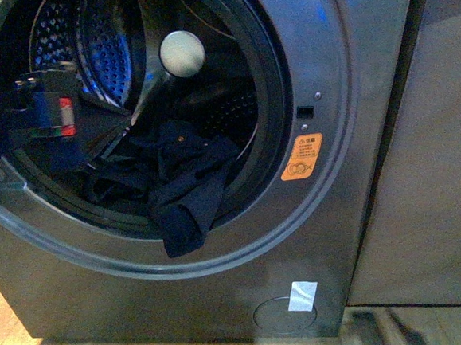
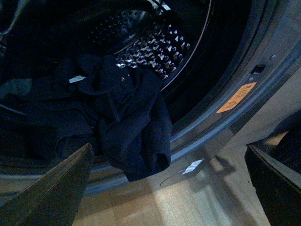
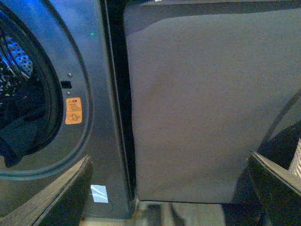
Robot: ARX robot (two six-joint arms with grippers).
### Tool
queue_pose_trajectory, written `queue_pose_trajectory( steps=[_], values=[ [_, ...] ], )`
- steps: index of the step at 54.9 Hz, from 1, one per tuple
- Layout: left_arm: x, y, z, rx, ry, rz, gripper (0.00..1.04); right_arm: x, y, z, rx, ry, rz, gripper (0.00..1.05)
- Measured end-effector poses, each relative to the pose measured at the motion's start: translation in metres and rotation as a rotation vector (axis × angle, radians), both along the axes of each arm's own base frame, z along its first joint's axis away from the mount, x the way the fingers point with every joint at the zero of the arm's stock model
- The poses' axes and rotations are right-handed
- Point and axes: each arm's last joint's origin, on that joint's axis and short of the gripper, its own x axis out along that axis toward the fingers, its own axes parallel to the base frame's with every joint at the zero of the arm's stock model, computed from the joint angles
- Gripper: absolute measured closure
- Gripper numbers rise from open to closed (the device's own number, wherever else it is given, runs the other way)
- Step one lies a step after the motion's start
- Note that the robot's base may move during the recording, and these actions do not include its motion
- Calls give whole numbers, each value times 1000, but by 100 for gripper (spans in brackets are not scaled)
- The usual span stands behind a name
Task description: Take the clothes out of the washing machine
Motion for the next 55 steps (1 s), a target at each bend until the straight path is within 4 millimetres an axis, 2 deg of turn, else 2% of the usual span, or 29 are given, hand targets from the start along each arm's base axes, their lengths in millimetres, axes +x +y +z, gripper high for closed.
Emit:
queue_pose_trajectory(
  steps=[14, 25, 48, 55],
  values=[
    [64, -21, -17, 64, 46, -62, 7, 0, 0, 0, 0, 0, 0, 7],
    [100, -33, -36, 124, 79, -79, 7, 0, 0, 0, 0, 0, 0, 7],
    [148, -68, -70, 268, 98, -100, 7, 0, 0, 0, 0, 0, 0, 7],
    [161, -71, -76, 300, 87, -86, 7, 0, 0, 0, 0, 0, 0, 7]
  ],
)
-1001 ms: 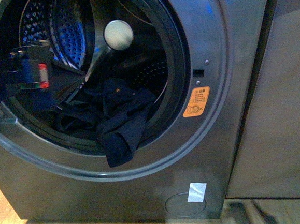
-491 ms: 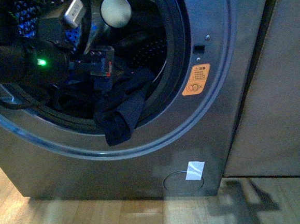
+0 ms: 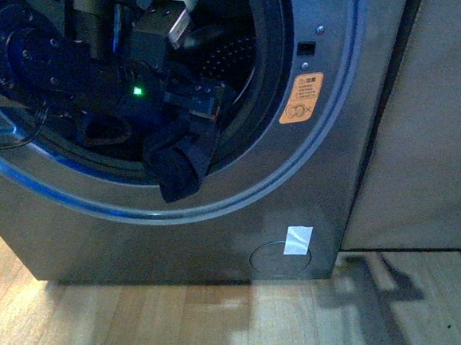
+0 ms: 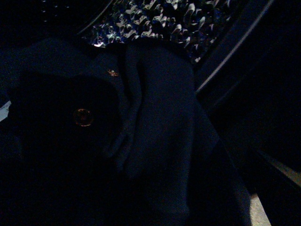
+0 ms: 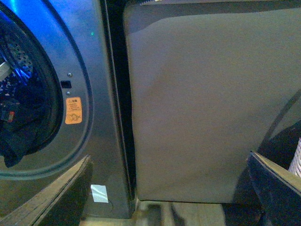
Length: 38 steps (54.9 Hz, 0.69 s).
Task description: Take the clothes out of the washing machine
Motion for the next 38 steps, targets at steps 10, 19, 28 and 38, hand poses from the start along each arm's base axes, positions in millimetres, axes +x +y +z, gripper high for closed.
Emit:
queue_pose_trajectory(
  steps=[10, 19, 28, 38],
  values=[
    [17, 7, -6, 35, -16, 45, 7, 0, 0, 0, 0, 0, 0, 7],
    [28, 20, -11, 67, -23, 93, 7, 0, 0, 0, 0, 0, 0, 7],
    [34, 32, -23, 116, -2, 160, 7, 0, 0, 0, 0, 0, 0, 7],
    [30, 31, -33, 44, 101, 149, 7, 0, 0, 0, 0, 0, 0, 7]
  ],
)
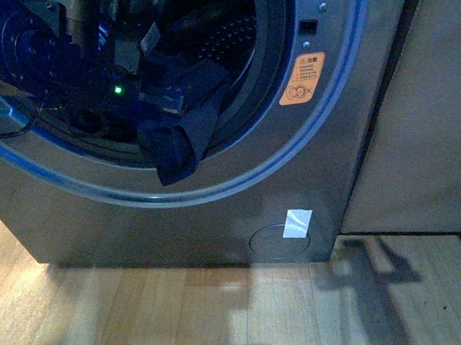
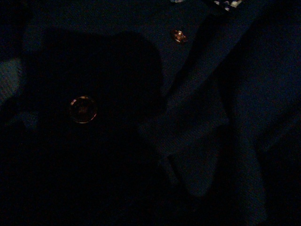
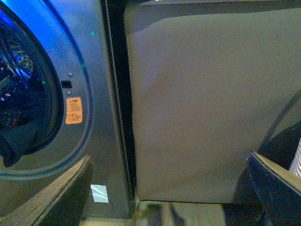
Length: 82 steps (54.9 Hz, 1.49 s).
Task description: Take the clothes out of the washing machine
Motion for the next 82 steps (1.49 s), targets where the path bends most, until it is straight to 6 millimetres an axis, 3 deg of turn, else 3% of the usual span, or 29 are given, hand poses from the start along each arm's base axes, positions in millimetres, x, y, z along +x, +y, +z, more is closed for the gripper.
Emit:
queue_pose_trajectory(
  steps=[21, 27, 38, 46, 70, 82],
  values=[
    [-4, -26, 11, -259, 224, 62, 7, 0, 0, 0, 0, 0, 0, 7],
    [-6, -31, 11, -208, 256, 92, 7, 0, 0, 0, 0, 0, 0, 7],
    [-1, -28, 1, 107, 89, 124, 7, 0, 0, 0, 0, 0, 0, 7],
    [3, -21, -3, 199, 30, 106, 7, 0, 0, 0, 0, 0, 0, 7],
    [4, -8, -4, 116, 105, 82, 7, 0, 0, 0, 0, 0, 0, 7],
    [3, -10, -5, 72, 116, 84, 35, 0, 0, 0, 0, 0, 0, 7]
  ],
)
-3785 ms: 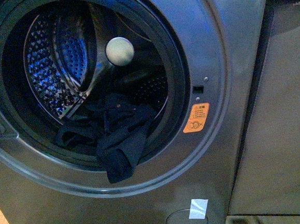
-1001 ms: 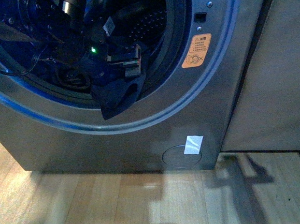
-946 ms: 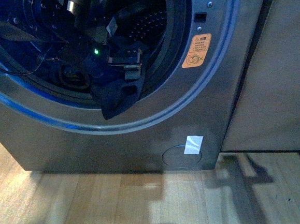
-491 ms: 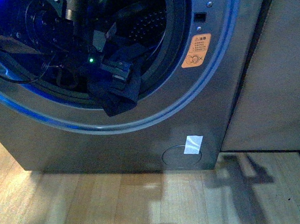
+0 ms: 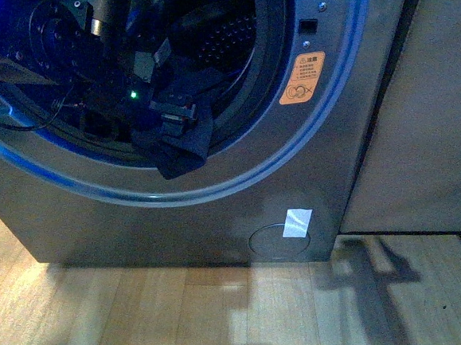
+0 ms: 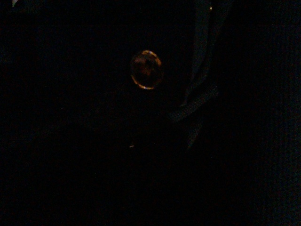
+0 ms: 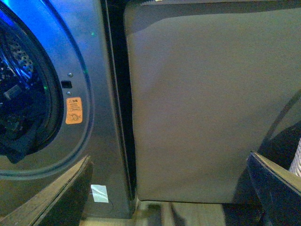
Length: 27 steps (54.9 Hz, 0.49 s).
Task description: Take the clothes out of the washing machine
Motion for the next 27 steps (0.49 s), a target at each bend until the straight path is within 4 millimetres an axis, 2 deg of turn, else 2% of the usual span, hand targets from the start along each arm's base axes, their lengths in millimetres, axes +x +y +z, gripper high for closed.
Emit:
queue_pose_trajectory(
  steps=[3, 19, 24, 27],
  values=[
    [-1, -1, -2, -6, 2, -4, 46, 0, 0, 0, 0, 0, 0, 7],
    [-6, -7, -1, -14, -15, -22, 84, 0, 0, 0, 0, 0, 0, 7],
    [-11, -7, -1, -22, -22, -32, 94, 0, 0, 0, 0, 0, 0, 7],
    [-14, -8, 0, -24, -27, -37, 97, 0, 0, 0, 0, 0, 0, 7]
  ],
)
